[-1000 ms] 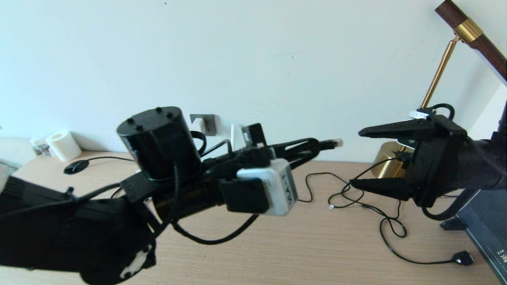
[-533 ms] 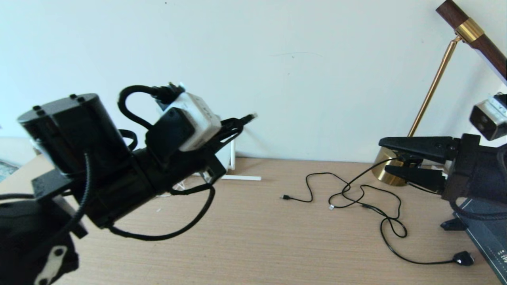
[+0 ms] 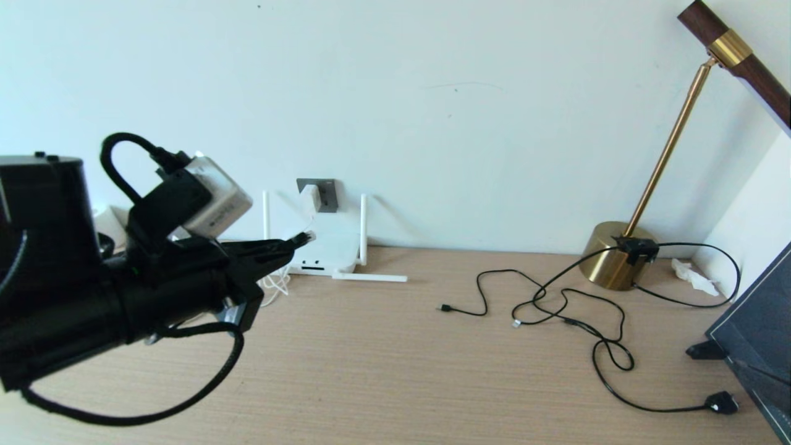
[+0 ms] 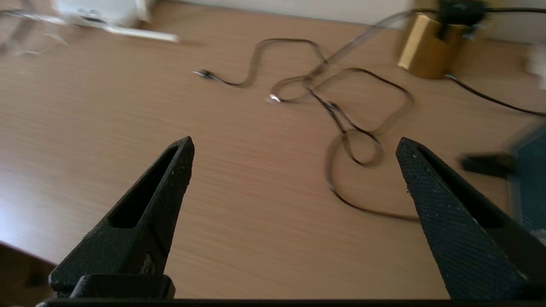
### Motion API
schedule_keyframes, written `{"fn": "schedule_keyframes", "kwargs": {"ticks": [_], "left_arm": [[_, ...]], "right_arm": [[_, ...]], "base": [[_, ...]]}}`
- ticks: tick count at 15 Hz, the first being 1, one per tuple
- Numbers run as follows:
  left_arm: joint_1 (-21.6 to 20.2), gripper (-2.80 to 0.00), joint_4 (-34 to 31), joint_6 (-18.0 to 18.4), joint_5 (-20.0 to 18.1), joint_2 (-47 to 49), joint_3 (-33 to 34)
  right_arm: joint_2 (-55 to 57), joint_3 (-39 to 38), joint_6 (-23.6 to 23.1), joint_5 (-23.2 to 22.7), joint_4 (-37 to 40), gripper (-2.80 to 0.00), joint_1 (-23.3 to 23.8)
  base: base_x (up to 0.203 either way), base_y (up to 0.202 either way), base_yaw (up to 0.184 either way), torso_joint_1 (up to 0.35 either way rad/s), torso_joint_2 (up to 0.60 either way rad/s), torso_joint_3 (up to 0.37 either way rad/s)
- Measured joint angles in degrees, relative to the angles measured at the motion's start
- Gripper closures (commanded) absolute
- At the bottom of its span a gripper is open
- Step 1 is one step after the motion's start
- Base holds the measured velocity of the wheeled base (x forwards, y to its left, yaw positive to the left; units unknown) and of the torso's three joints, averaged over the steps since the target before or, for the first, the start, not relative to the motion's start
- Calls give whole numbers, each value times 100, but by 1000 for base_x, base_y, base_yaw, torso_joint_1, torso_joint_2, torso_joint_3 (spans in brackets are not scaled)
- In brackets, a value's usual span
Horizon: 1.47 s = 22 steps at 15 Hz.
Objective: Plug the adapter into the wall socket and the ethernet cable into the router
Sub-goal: Align cable and router interface
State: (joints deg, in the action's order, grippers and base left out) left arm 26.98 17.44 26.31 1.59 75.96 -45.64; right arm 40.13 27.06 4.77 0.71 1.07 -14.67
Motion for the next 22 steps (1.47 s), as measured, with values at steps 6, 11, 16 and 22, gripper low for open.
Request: {"fn": "schedule_keyframes", "kwargs": {"ticks": [6, 11, 16, 22], "left_arm": [[-697, 0, -879, -1274, 295, -33, -168], [-713, 0, -408, -2233, 657, 68, 635], [-664, 0, 125, -2456, 679, 220, 1118], [-418, 0, 1309, -2801, 1124, 660, 1656]], "right_arm": [[-1368, -562, -268, 1009, 990, -280, 607], [-2217, -1428, -675, 611, 1335, -280, 662], [-2434, -2505, -994, -110, 137, -280, 655], [-2461, -2627, -679, -109, 63, -280, 662]], "base": [[0, 0, 0, 0, 0, 0], [0, 0, 0, 0, 0, 0], [0, 0, 0, 0, 0, 0], [0, 0, 0, 0, 0, 0]]}}
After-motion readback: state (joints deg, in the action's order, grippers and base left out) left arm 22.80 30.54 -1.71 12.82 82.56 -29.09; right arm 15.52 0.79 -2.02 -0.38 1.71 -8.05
